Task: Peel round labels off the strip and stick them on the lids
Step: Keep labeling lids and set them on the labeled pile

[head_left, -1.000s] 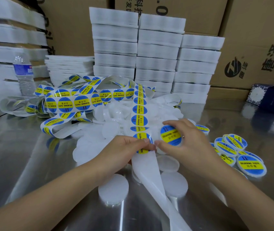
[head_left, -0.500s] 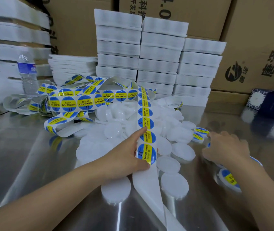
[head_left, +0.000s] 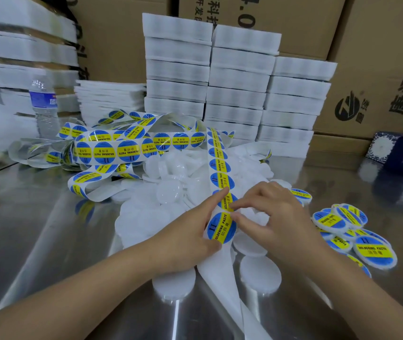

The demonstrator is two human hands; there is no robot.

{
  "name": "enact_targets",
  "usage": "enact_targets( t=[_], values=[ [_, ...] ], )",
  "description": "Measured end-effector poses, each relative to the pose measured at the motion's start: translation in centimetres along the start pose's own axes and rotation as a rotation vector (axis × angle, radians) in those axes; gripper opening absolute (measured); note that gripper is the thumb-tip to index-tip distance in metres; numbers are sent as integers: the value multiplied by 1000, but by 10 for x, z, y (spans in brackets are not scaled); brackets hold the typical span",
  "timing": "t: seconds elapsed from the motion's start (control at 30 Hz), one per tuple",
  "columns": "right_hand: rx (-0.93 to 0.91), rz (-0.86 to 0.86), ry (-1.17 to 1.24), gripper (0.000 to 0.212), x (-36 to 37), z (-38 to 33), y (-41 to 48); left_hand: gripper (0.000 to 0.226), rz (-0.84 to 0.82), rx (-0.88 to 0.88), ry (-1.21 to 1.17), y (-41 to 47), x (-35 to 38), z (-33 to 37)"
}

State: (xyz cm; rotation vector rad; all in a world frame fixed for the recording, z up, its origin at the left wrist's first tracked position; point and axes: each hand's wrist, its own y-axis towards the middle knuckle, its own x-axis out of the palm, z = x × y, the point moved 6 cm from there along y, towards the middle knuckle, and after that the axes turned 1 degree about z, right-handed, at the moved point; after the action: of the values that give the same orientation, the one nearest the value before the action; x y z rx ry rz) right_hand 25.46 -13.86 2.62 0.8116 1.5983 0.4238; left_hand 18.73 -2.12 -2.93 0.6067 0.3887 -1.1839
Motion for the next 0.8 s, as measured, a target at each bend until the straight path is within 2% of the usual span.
enact_targets(
  t=[0.1, 0.23, 0.4, 0.5, 0.63, 0.73, 0.8],
  values=[
    [-25, -12, -20, 14, 4, -2, -2, 89, 9, 31, 43, -1, 0, 4],
    [-67, -2, -22, 13, 4, -4, -2, 95, 8, 104, 234, -5, -1, 12],
    [-68, 34, -4, 6, 1, -5, -2, 96, 20, 151, 225, -5, -2, 15],
    [-70, 14, 20, 6, 1, -8, -3, 91, 10, 138, 58, -5, -1, 14],
    [-41, -64, 126, 8, 4, -12, -4, 71, 47, 11, -449, -1, -5, 14],
    [58, -130, 273, 12, 9, -11, -5, 36, 115, -71, -539, 2, -12, 13],
    [116, -182, 374, 14, 13, -10, -7, 28, 124, -124, -579, 0, -12, 12]
  ],
)
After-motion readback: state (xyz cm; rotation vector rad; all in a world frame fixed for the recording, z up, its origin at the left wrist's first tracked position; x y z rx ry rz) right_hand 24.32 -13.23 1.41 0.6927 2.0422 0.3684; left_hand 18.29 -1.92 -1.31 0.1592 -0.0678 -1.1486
